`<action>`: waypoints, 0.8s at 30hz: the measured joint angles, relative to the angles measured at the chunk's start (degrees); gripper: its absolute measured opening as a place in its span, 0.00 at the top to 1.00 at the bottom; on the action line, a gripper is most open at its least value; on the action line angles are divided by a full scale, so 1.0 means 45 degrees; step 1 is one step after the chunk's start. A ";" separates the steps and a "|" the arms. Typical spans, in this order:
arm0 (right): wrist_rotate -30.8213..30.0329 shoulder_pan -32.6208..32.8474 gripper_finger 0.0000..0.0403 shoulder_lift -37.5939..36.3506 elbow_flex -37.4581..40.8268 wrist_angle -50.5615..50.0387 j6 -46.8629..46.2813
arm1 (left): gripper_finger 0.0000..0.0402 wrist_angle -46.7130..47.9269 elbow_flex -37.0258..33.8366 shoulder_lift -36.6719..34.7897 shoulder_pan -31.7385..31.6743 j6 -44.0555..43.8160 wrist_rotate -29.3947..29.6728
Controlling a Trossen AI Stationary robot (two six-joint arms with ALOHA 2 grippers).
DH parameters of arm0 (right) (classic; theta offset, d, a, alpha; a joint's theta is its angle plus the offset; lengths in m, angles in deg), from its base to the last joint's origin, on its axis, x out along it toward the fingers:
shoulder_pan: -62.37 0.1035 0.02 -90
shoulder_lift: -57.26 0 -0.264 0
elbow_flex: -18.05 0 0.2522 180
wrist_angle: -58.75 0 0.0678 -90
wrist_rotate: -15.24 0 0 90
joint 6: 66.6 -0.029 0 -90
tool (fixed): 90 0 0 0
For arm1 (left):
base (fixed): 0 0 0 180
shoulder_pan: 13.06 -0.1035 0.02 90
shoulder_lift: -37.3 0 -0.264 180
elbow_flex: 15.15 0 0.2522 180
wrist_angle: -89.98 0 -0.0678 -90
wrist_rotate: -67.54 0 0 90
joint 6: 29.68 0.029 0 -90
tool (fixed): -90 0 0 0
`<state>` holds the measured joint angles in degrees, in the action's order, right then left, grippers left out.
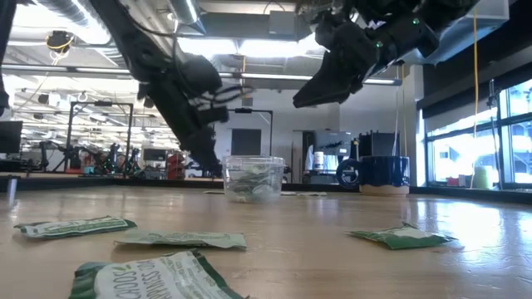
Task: Pick and place Stevia / Truvia into bins
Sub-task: Put the top left light green stevia packet into the container
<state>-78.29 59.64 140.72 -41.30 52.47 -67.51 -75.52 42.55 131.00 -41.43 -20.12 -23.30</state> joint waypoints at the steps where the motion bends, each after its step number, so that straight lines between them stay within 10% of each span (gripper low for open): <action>1: 0.0003 -0.0048 0.72 0.0005 0.0000 -0.0040 0.0011 | 0.81 -0.0027 0.0102 0.0253 -0.0001 0.0023 -0.0024; 24: 0.0024 -0.0522 0.72 0.0015 0.0000 -0.0577 -0.0024 | 0.97 0.0882 0.0499 0.1325 -0.0098 0.0240 0.0387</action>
<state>-78.18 57.29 140.79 -41.30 49.88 -67.62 -71.55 44.79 136.96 -41.88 -19.04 -21.56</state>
